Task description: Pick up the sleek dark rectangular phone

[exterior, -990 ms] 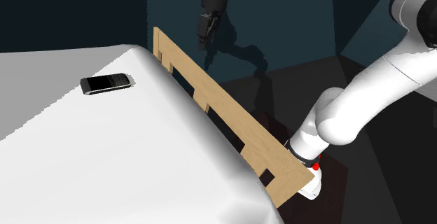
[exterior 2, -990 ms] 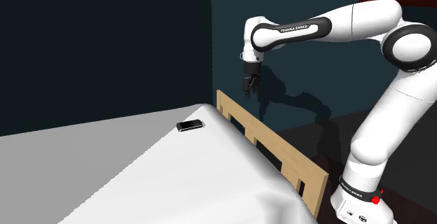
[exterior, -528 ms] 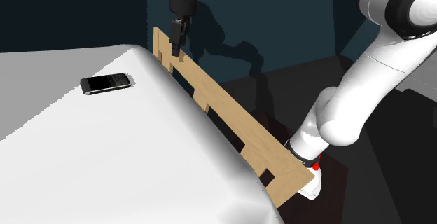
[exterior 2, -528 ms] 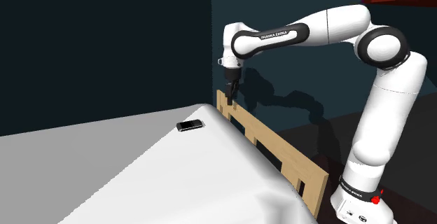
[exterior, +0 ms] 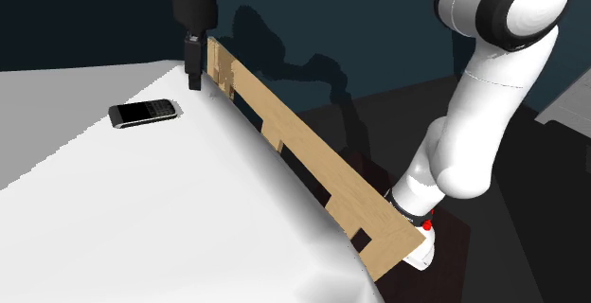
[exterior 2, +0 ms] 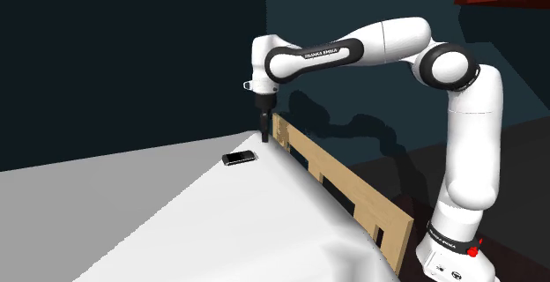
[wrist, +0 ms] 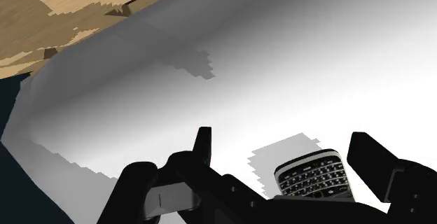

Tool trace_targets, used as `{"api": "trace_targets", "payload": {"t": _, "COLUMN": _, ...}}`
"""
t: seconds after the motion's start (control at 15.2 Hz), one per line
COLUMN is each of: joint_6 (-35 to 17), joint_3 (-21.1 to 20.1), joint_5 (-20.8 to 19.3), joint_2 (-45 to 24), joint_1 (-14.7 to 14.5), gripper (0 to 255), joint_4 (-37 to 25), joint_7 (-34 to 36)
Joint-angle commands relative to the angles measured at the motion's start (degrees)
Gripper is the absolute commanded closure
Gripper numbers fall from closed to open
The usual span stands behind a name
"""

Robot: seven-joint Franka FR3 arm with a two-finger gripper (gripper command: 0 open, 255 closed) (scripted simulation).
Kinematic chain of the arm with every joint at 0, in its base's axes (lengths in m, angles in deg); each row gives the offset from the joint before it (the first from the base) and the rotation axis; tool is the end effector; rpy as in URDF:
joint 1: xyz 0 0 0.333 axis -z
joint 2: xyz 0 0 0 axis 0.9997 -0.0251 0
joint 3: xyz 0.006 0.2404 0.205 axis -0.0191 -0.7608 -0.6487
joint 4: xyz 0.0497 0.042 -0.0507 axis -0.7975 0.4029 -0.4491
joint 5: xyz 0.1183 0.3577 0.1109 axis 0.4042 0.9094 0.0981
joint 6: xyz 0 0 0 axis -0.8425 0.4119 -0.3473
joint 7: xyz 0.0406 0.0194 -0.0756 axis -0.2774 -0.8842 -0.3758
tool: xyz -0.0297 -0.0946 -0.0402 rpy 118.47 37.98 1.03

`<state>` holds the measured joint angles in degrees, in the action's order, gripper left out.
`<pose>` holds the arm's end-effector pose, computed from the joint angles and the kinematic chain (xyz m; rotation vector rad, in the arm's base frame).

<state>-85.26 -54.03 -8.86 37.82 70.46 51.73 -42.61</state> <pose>0.5145 0.3505 0.5119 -2.8012 -1.3786 0.0128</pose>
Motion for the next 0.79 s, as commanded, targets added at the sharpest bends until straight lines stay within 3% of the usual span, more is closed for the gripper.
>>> {"api": "trace_targets", "payload": {"t": 0.0, "joint_6": 0.4, "joint_3": -1.1, "joint_5": -1.4, "joint_2": -3.4, "joint_1": -1.6, "gripper": 0, "joint_4": -3.7, "joint_7": -1.2}}
{"api": "trace_targets", "payload": {"t": 0.26, "joint_6": 1.3, "joint_3": -2.8, "joint_5": -4.1, "joint_2": -9.2, "joint_1": -4.9, "gripper": 0, "joint_4": -10.3, "joint_7": -3.5}}
{"api": "trace_targets", "payload": {"t": 0.73, "joint_6": -4.0, "joint_3": -2.6, "joint_5": -4.3, "joint_2": -9.5, "joint_1": -4.6, "gripper": 0, "joint_4": -5.3, "joint_7": -3.4}}
